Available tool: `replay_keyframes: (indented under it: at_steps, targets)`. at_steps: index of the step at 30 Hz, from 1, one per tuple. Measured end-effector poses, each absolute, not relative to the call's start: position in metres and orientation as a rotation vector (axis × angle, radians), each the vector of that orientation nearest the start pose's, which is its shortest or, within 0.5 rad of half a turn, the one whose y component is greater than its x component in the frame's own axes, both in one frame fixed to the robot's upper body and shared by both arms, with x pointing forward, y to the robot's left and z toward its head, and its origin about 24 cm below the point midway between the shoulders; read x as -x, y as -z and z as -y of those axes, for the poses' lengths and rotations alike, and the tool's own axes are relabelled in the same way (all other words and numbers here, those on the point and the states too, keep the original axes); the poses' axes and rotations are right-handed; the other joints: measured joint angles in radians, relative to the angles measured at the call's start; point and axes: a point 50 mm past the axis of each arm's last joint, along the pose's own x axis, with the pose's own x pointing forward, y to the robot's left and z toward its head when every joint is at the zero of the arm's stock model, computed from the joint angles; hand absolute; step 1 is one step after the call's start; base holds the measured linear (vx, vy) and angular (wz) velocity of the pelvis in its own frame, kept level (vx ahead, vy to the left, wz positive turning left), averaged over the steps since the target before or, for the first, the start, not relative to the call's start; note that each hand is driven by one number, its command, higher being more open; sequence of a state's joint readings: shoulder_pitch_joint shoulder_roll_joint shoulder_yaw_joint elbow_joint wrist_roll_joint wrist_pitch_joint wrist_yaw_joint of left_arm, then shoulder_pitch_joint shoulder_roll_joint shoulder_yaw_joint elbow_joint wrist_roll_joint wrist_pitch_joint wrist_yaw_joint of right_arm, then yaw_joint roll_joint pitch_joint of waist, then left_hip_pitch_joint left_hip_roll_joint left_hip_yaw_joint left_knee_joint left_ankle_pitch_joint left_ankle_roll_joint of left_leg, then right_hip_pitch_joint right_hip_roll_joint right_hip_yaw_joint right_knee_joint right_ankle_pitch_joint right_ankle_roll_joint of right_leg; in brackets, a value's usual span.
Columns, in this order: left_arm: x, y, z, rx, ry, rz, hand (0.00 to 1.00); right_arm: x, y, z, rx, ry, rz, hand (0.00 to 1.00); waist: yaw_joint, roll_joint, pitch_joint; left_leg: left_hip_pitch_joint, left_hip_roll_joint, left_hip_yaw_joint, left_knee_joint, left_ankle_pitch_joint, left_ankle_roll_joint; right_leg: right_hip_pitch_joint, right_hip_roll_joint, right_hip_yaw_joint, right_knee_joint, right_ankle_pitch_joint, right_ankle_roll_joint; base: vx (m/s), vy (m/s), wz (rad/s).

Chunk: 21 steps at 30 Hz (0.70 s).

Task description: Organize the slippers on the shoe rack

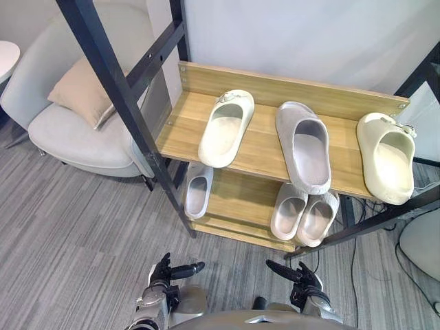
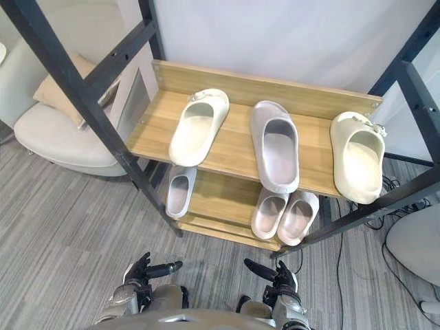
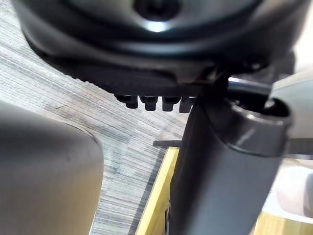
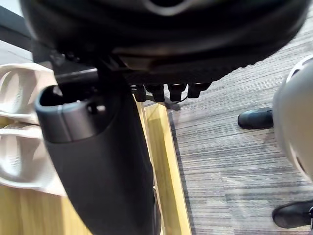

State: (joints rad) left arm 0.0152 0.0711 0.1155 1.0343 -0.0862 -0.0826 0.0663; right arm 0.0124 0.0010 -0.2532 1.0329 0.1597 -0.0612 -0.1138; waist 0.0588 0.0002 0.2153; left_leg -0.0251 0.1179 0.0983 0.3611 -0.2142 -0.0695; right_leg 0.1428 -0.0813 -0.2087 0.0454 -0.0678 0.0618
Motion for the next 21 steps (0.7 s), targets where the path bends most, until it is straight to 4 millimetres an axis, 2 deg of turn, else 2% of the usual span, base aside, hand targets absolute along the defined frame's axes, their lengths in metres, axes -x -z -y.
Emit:
replay_keyframes:
  at_steps: [4, 9, 14, 16, 21]
  targets:
    - [-0.127, 0.152, -0.191, 0.017, -0.221, -0.978, 1.0, -0.12, 0.154, 0.194, -0.188, 0.431, -0.986, 1.0, -0.01, 0.011, -0.007, 0.049, 0.004, 0.004, -0.065, 0.0, 0.0, 0.0, 0.009, 0.033, -0.001, 0.002, 0.003, -0.02, -0.024, -0.23]
    - [-0.123, 0.154, -0.191, -0.012, -0.194, -0.998, 1.0, -0.101, 0.158, 0.198, -0.151, 0.429, -1.032, 1.0, -0.014, 0.005, -0.029, 0.085, -0.002, 0.036, -0.114, 0.015, 0.006, -0.002, 0.007, 0.07, -0.011, 0.013, 0.007, -0.02, 0.008, -0.21]
    - [-0.122, 0.154, -0.192, -0.022, -0.202, -1.004, 1.0, -0.1, 0.153, 0.198, -0.16, 0.455, -0.988, 1.0, -0.02, 0.001, -0.035, 0.095, -0.01, 0.052, -0.152, 0.036, 0.009, -0.004, 0.005, 0.085, -0.039, 0.033, 0.006, 0.0, 0.006, -0.09]
    - [-0.12, 0.155, -0.192, -0.026, -0.211, -1.01, 1.0, -0.105, 0.143, 0.198, -0.151, 0.449, -0.906, 1.0, -0.027, 0.001, -0.038, 0.109, -0.011, 0.06, -0.171, 0.044, 0.008, -0.005, 0.006, 0.097, -0.04, 0.034, 0.004, 0.01, 0.002, -0.14]
    - [-0.116, 0.156, -0.19, -0.047, -0.196, -1.021, 1.0, -0.121, 0.101, 0.201, -0.143, 0.443, -0.648, 1.0, -0.045, 0.001, -0.049, 0.129, -0.011, 0.092, -0.203, 0.055, 0.007, -0.021, 0.009, 0.136, -0.043, 0.045, 0.001, 0.0, 0.011, -0.23]
